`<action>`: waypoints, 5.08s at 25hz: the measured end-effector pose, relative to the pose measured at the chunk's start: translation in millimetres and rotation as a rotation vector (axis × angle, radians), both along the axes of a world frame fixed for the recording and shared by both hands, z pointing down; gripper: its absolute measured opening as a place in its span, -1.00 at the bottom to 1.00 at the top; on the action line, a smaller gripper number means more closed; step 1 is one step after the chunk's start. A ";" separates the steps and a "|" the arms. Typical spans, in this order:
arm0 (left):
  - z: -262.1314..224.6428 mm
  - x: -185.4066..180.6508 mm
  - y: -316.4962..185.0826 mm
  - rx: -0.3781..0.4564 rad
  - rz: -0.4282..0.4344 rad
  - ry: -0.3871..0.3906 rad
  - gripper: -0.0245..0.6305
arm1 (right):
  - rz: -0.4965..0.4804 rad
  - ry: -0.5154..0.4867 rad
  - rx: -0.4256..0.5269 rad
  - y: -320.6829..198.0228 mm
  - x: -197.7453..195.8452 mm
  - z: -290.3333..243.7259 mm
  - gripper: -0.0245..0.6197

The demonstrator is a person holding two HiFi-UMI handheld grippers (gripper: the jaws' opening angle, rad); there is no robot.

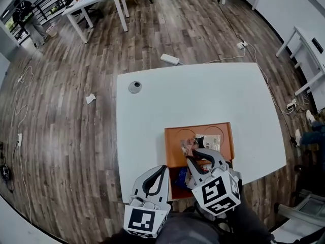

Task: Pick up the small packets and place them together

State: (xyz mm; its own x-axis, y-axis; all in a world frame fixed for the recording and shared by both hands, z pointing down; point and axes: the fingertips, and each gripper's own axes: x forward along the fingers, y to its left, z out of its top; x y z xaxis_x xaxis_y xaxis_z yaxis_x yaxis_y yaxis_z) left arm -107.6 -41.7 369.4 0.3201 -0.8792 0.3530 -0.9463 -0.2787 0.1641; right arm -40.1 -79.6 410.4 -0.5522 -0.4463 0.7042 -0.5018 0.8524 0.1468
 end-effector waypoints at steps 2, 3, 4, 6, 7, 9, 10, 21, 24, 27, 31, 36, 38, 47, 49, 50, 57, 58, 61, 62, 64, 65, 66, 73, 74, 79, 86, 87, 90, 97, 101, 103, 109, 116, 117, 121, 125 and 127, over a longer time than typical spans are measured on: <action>2.1 -6.7 -6.9 -0.009 -0.007 0.004 -0.92 | -0.004 0.015 -0.015 -5.4 -5.9 6.6 -0.65; 4.2 -9.2 -8.9 -0.013 -0.007 0.008 -0.92 | -0.007 0.020 -0.023 -7.1 -9.0 9.7 -0.64; 6.9 -11.2 -10.0 -0.015 -0.005 0.013 -0.92 | -0.009 0.022 -0.031 -8.4 -11.8 12.6 -0.63; 10.7 -13.7 -12.2 -0.026 -0.004 0.023 -0.92 | -0.014 0.027 -0.043 -10.2 -15.6 17.9 -0.59; 12.1 -14.9 -13.2 -0.031 -0.004 0.027 -0.92 | -0.017 0.028 -0.046 -10.6 -17.3 20.2 -0.58; 15.4 -19.0 -13.8 -0.036 -0.003 0.029 -0.92 | -0.024 0.029 -0.046 -10.7 -21.9 24.3 -0.54; 16.8 -21.1 -13.6 -0.037 -0.003 0.030 -0.92 | -0.027 0.028 -0.046 -10.4 -24.4 26.0 -0.54; 12.4 -7.7 6.7 -0.020 0.018 0.006 -0.92 | 0.036 -0.035 0.047 4.1 -4.5 2.0 -0.38; 5.6 6.9 16.2 -0.006 0.040 0.008 -0.92 | 0.069 -0.036 0.066 14.8 14.4 -5.0 -0.38; 2.5 22.8 26.4 0.001 0.065 0.004 -0.92 | 0.105 -0.026 0.070 28.4 35.6 -5.3 -0.38; 1.3 42.6 40.4 0.010 0.102 0.011 -0.92 | 0.142 -0.004 0.042 50.7 59.8 6.9 -0.38; 5.6 58.0 51.5 0.003 0.151 0.023 -0.92 | 0.149 0.025 -0.040 75.4 70.0 34.4 -0.38; 7.6 57.5 52.4 0.000 0.148 0.024 -0.92 | 0.141 0.039 -0.061 79.1 68.0 42.6 -0.38; 22.1 27.8 37.3 -0.037 0.105 0.018 -0.92 | 0.075 0.112 -0.132 65.3 34.4 81.4 -0.38; 25.2 22.8 34.5 -0.048 0.102 0.019 -0.92 | 0.072 0.114 -0.153 62.7 29.2 89.3 -0.37; 27.3 21.2 33.5 -0.054 0.100 0.020 -0.92 | 0.072 0.116 -0.163 61.3 27.7 93.0 -0.37; 39.7 15.7 28.2 -0.084 0.089 0.026 -0.92 | 0.072 0.137 -0.212 57.5 24.3 112.2 -0.34; 40.4 15.1 27.3 -0.085 0.089 0.026 -0.92 | 0.063 0.136 -0.219 58.2 23.2 112.6 -0.36; 40.3 13.0 26.0 -0.085 0.086 0.027 -0.92 | 0.016 0.154 -0.218 64.3 17.4 114.4 -0.91; 39.9 12.5 26.0 -0.084 0.085 0.027 -0.92 | 0.007 0.160 -0.208 65.6 16.3 114.3 -0.91; 39.2 12.4 26.5 -0.082 0.085 0.026 -0.92 | 0.002 0.154 -0.195 66.6 16.0 111.7 -0.91; 38.8 12.8 27.0 -0.080 0.086 0.025 -0.92 | 0.003 0.143 -0.192 66.9 16.1 109.1 -0.91; 38.2 13.4 27.7 -0.078 0.087 0.024 -0.92 | 0.006 0.131 -0.190 67.4 16.3 105.9 -0.91; 26.4 22.8 36.4 -0.048 0.100 0.016 -0.92 | 0.010 0.078 -0.150 78.7 19.0 73.8 -0.91; 24.1 24.0 37.2 -0.043 0.100 0.011 -0.92 | 0.010 0.070 -0.143 81.0 20.1 68.6 -0.91; 9.8 38.1 47.2 -0.005 0.123 0.008 -0.92 | 0.030 0.024 -0.091 90.9 29.6 38.4 -0.91; -4.7 50.3 61.2 0.033 0.134 0.010 -0.92 | 0.076 -0.014 -0.031 92.5 44.4 13.2 -0.91; -4.8 50.4 62.0 0.034 0.133 0.010 -0.92 | 0.077 -0.015 -0.031 92.3 43.8 14.5 -0.91; -2.6 49.1 60.7 0.029 0.128 0.011 -0.92 | 0.068 -0.007 -0.037 89.2 39.9 23.2 -0.91; 15.1 25.3 49.2 -0.020 0.088 0.005 -0.92 | 0.033 0.038 -0.123 75.7 23.4 64.5 -0.66; 24.2 15.6 40.8 -0.048 0.074 0.011 -0.92 | 0.024 0.083 -0.212 72.2 20.3 93.6 -0.29; 27.3 12.2 38.5 -0.058 0.067 0.014 -0.92 | 0.018 0.117 -0.244 73.4 20.9 105.2 -0.28; 28.4 8.6 33.6 -0.066 0.060 0.014 -0.92 | 0.022 0.144 -0.225 67.5 24.8 105.4 -0.69; 19.9 20.2 41.4 -0.039 0.086 0.001 -0.92 | 0.048 0.107 -0.146 68.0 30.7 84.1 -0.81; 17.1 22.7 42.7 -0.034 0.088 0.001 -0.92 | 0.054 0.097 -0.129 67.9 32.4 77.3 -0.81; 6.0 31.5 47.7 -0.005 0.092 -0.010 -0.92 | 0.074 0.061 -0.072 70.3 39.8 51.4 -0.82; -0.2 40.3 53.3 0.016 0.113 -0.006 -0.92 | 0.111 0.041 -0.036 70.3 50.2 35.9 -0.82; 1.1 42.9 54.3 0.011 0.119 -0.005 -0.92 | 0.133 0.029 -0.022 67.1 55.9 30.7 -0.82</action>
